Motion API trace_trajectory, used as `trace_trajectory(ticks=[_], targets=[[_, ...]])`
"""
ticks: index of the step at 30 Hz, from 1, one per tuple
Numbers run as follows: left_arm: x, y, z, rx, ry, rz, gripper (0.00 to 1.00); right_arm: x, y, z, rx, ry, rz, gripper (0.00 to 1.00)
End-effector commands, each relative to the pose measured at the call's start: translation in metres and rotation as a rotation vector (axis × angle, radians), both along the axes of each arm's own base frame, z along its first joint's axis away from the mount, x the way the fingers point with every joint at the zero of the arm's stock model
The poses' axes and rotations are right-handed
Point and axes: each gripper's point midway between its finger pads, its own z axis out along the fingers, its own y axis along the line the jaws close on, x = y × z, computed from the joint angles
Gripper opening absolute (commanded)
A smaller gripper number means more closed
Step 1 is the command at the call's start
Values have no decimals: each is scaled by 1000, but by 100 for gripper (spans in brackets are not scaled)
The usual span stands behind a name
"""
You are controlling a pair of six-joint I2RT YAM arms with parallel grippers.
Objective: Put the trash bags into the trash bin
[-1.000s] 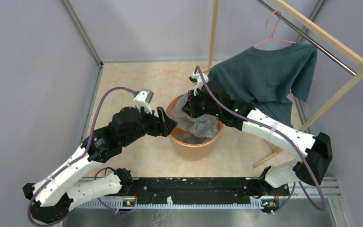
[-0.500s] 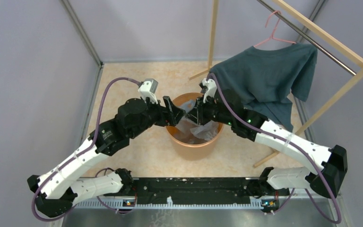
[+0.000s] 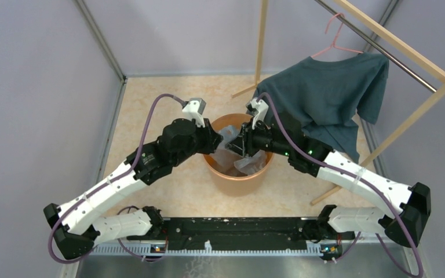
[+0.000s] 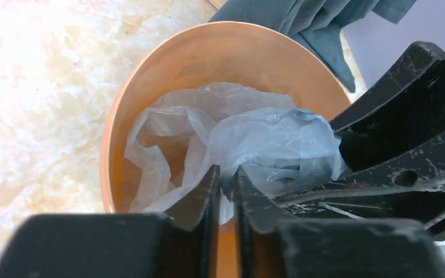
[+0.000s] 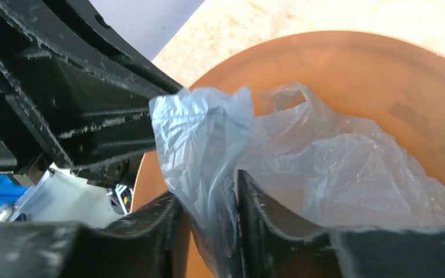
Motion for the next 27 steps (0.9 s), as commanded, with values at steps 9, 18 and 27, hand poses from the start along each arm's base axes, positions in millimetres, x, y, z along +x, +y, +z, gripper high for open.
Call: trace_trajectory(ticks=[9, 18, 27], targets=[[-1, 22, 21, -69, -189, 22, 0, -5, -48, 24, -82, -138, -80, 79], [-17, 37, 28, -128, -292, -15, 0, 6, -83, 49, -73, -240, -224, 90], [-22, 36, 27, -115, -317, -56, 0, 28, -98, 39, -225, -363, -278, 71]])
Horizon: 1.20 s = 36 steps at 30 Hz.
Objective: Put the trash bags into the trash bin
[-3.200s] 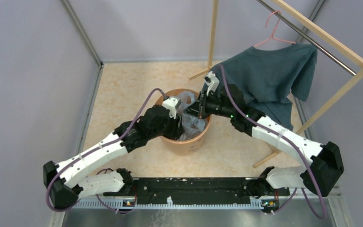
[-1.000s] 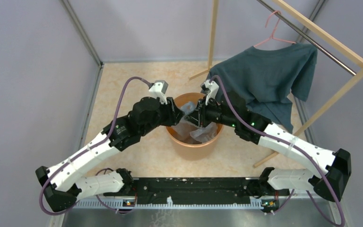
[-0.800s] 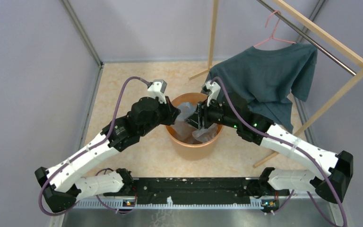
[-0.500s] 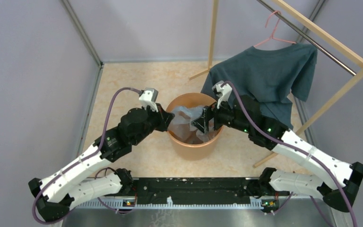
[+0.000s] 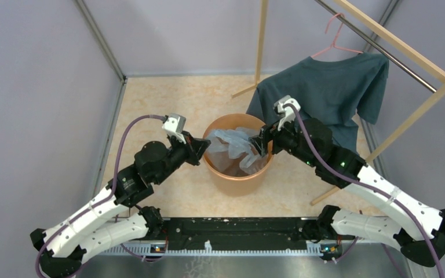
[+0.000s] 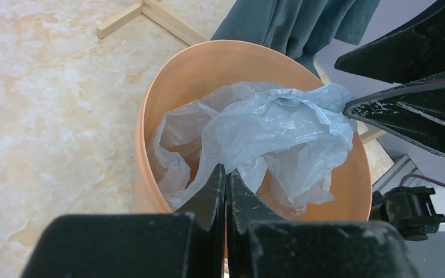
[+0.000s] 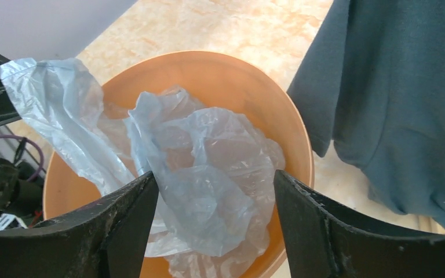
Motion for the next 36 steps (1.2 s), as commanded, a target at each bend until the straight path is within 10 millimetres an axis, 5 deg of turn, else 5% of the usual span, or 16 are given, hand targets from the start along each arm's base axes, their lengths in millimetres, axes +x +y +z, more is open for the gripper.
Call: trace_trajectory(ticks=[1, 7, 13, 15, 21, 30, 36], targets=[[0, 0, 12, -29, -61, -11, 0, 10, -4, 10, -87, -109, 11, 70], [-1, 0, 12, -25, -63, -19, 0, 1, 25, -3, -111, -108, 178, 69], [-7, -2, 16, -12, -83, -59, 0, 11, 40, -12, -68, -102, 170, 64], [-9, -3, 18, -4, -91, -74, 0, 15, 47, -11, -37, -98, 164, 55], [3, -5, 6, 22, -19, -17, 0, 23, 55, 5, 107, -38, 89, 0], [55, 3, -42, 360, 112, 206, 0, 28, 18, -3, 335, 101, -179, 0], [89, 2, -24, 452, -53, 208, 0, 18, 21, 2, 438, 179, -167, 0]])
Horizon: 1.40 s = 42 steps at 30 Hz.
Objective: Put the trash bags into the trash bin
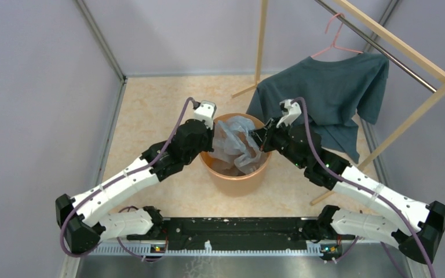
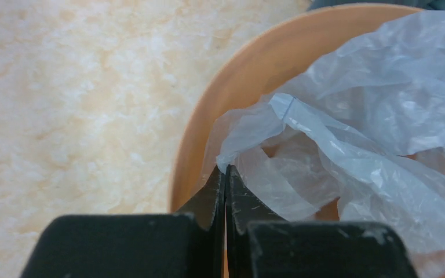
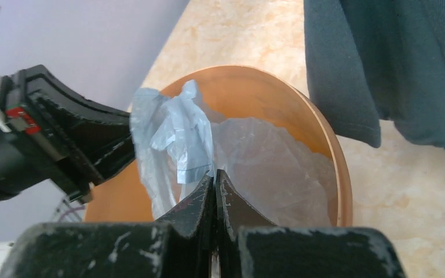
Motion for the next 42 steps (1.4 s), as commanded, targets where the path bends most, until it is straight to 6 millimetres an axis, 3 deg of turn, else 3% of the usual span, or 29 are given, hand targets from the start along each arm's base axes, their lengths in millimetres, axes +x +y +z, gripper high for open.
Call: trace_trajectory(ticks=[1, 5, 9, 12, 17, 20, 24, 26, 28, 31, 33, 39, 42], targets=[[32, 13, 40, 74, -173, 21, 0, -5, 3, 27, 193, 24, -5, 0], [58, 13, 39, 112, -185, 21, 0, -13, 11, 34, 240, 43, 44, 0], [65, -9, 50, 68, -193, -66, 0, -11, 4, 37, 239, 20, 14, 0], [58, -19, 68, -10, -170, -94, 0, -9, -4, 41, 199, -14, -7, 0], [20, -19, 92, -196, -97, -139, 14, -13, -12, 51, 173, -79, 4, 0], [-7, -19, 95, -286, -32, -193, 37, -16, -10, 55, 176, -99, 29, 0], [-34, 0, 97, -349, 60, -143, 79, -20, -3, 60, 177, -118, 78, 0], [-48, 7, 104, -389, 91, -136, 91, -22, -2, 59, 169, -122, 96, 0], [-62, 4, 117, -447, 115, -178, 97, -23, 0, 65, 182, -144, 108, 0], [-75, -14, 136, -538, 133, -287, 99, -25, 2, 65, 187, -152, 123, 0], [-75, -29, 137, -571, 161, -342, 98, -26, 3, 66, 195, -155, 128, 0], [-42, -53, 120, -512, 207, -300, 96, -29, 4, 70, 213, -157, 145, 0], [-23, -55, 110, -467, 192, -249, 87, -31, 3, 70, 219, -153, 148, 0]])
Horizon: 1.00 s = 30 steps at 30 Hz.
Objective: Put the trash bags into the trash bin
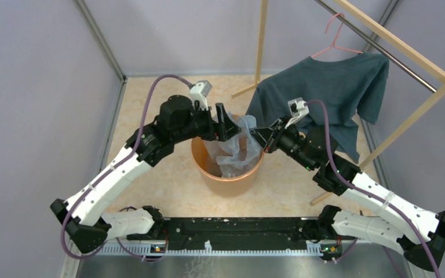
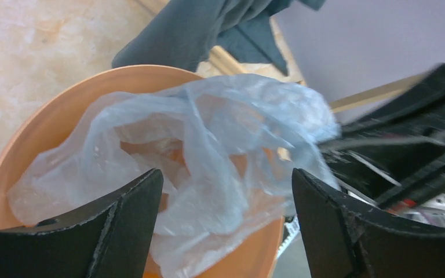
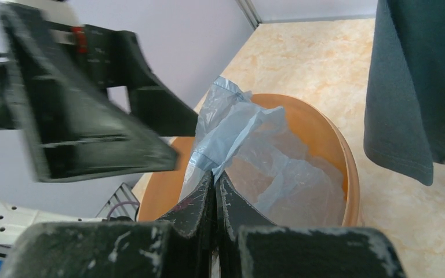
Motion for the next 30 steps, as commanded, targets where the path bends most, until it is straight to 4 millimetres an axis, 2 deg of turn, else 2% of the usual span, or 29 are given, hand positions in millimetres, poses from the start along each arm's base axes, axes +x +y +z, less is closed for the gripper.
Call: trace_trajectory(ticks=[1, 6, 7, 10, 12, 16, 18, 23, 30], targets=[[22, -5, 7, 18, -38, 52, 82, -5, -3, 19, 51, -42, 16, 0], [28, -5, -7, 51, -24, 69, 54, -7, -9, 19, 57, -43, 2, 0], [28, -4, -10, 55, -21, 74, 45, -7, -10, 19, 57, -43, -1, 0], [25, -1, -6, 49, -28, 77, 17, -6, -14, 20, 43, -48, -20, 0], [19, 6, 0, 36, -46, 82, 7, -3, -21, 20, 26, -53, -55, 0], [-8, 34, 25, -36, -111, 99, 0, 0, -43, 13, -35, -46, -141, 0], [-21, 49, 25, -48, -112, 120, 0, -1, -54, 11, -55, -41, -172, 0], [-43, 91, -4, -23, -45, 230, 0, -8, -65, -6, -87, 8, -184, 0], [-69, 123, -29, -21, 4, 291, 0, -13, -78, -21, -112, 77, -219, 0]])
